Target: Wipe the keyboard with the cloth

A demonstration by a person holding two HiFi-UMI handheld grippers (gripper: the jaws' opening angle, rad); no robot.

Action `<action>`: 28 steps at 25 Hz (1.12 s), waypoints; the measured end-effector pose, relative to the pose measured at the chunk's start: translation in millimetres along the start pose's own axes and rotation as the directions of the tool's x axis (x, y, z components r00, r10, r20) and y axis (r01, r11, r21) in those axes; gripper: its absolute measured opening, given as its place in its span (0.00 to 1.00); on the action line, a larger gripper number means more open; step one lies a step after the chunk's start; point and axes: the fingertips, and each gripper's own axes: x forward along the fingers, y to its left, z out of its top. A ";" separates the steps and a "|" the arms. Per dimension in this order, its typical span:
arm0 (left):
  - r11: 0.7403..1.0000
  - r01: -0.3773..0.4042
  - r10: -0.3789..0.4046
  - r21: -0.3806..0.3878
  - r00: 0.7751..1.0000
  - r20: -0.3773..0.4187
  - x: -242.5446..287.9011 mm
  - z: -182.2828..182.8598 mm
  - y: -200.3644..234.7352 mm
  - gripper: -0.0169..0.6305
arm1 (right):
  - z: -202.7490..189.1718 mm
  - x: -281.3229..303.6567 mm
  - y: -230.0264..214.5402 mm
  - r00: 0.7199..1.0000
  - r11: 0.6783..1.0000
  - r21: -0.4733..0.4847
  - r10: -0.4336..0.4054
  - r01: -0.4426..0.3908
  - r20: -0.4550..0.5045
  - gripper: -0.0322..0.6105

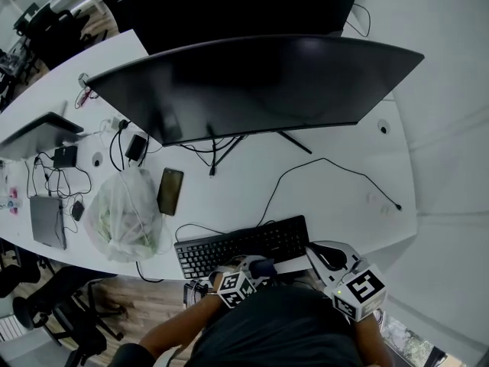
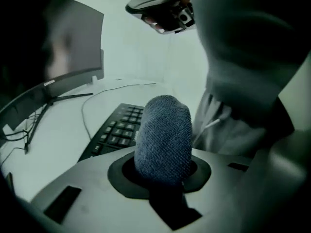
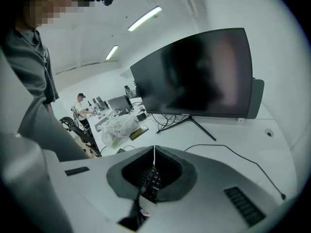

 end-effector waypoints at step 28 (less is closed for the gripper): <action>0.988 -0.149 0.151 -0.040 0.986 0.066 -3.6 25.9 107.3 0.17 | -8.7 24.9 -7.8 0.998 0.999 0.038 0.028 -0.026 -0.049 0.07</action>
